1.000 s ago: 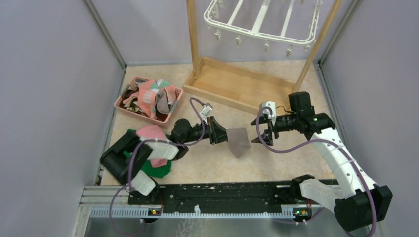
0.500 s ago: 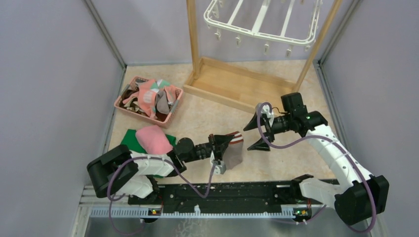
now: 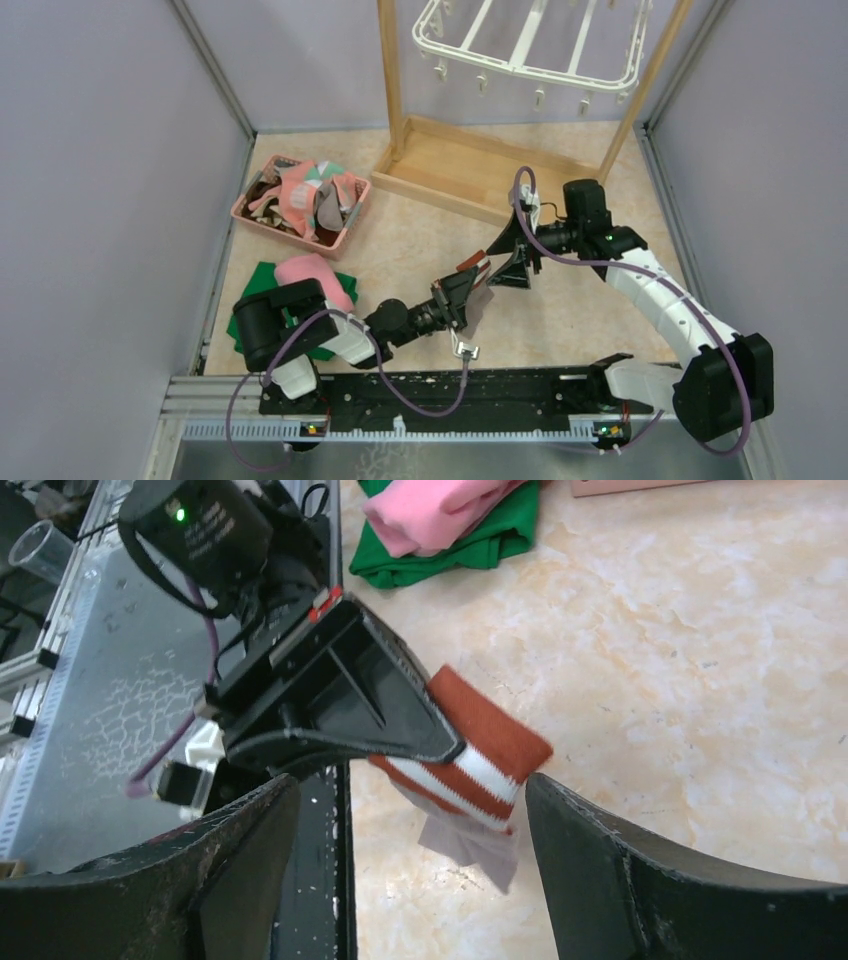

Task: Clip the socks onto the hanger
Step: Pick up the sock from the bin.

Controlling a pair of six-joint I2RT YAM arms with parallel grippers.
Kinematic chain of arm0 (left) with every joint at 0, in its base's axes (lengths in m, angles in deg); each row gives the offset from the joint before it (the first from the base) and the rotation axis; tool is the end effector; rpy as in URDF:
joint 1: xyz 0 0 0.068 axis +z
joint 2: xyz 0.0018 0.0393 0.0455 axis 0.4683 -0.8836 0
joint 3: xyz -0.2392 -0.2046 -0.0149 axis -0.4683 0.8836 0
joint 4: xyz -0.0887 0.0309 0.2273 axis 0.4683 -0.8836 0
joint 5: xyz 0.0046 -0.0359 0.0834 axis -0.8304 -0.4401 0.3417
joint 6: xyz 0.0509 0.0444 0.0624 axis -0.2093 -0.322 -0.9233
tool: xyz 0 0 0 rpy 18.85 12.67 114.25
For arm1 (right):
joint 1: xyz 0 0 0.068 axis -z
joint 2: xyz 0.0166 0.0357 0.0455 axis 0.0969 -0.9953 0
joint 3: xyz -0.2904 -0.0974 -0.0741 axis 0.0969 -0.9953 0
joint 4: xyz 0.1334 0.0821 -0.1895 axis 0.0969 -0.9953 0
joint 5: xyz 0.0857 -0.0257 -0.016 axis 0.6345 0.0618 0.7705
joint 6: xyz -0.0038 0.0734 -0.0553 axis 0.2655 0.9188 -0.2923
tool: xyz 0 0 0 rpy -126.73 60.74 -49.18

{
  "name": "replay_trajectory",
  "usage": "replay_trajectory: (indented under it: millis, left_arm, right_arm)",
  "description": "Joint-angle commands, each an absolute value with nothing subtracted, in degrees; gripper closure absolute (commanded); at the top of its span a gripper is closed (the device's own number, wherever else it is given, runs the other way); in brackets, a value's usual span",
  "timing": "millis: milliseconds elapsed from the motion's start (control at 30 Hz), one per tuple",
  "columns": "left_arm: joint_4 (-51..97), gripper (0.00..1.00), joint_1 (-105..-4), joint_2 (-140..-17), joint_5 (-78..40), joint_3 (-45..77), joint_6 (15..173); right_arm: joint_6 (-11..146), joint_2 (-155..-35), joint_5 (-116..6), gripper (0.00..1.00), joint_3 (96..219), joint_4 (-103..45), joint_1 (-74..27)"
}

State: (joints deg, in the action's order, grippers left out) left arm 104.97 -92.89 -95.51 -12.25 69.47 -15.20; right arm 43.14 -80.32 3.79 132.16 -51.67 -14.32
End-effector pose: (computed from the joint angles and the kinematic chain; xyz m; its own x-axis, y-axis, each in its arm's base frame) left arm 0.1291 -0.2813 0.2449 0.8992 0.4167 0.1334 -0.1928 0.1038 0.9757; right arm 0.1766 0.1445 0.3209 -0.3308 -0.2462 -0.9110 -0.9434 0.0635 0.3254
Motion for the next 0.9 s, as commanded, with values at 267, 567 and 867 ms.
replay_trajectory:
  millis: [267, 567, 867]
  left_arm:
    - [120.5, 1.0, -96.8, -97.2, -8.4, 70.1, -19.0]
    - [120.0, 1.0, -98.8, -96.2, -7.4, 70.9, -19.1]
    - [120.3, 1.0, -99.2, -96.5, -6.7, 70.9, -19.0]
  right_arm:
    - [46.5, -80.7, 1.6, 0.23, 133.2, -47.9, -14.8]
    - [45.8, -83.0, 5.0, 0.42, 133.7, -48.9, -14.8]
    - [44.7, -83.5, 8.8, 0.87, 134.6, -50.3, -14.8]
